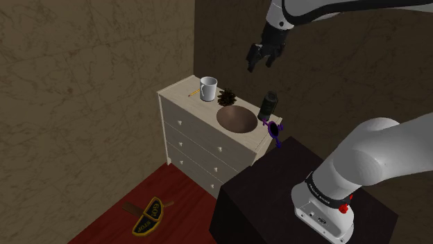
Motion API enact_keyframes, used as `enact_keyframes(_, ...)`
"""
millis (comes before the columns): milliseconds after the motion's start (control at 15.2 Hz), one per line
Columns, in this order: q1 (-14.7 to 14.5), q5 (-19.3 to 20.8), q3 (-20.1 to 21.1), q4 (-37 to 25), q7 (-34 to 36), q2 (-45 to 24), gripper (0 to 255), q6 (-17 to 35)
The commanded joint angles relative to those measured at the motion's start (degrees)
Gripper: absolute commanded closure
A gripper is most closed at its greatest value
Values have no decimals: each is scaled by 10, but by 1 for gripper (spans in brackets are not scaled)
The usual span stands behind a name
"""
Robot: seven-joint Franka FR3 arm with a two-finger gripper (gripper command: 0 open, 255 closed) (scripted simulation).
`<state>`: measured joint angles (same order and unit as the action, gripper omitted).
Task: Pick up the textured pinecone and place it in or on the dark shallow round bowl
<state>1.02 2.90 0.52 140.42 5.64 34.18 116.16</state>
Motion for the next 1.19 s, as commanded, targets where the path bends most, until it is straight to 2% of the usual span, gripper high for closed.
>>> enact_keyframes(0, 6, 4, 4, 6, 17, -37, 0, 47)
enact_keyframes(660, 39, 48, 21, -36, 109, -245, 0, 227)
enact_keyframes(858, 46, 69, 21, -63, 141, -309, 0, 266)
enact_keyframes(1122, 48, 77, 19, -60, 146, -335, 0, 295)
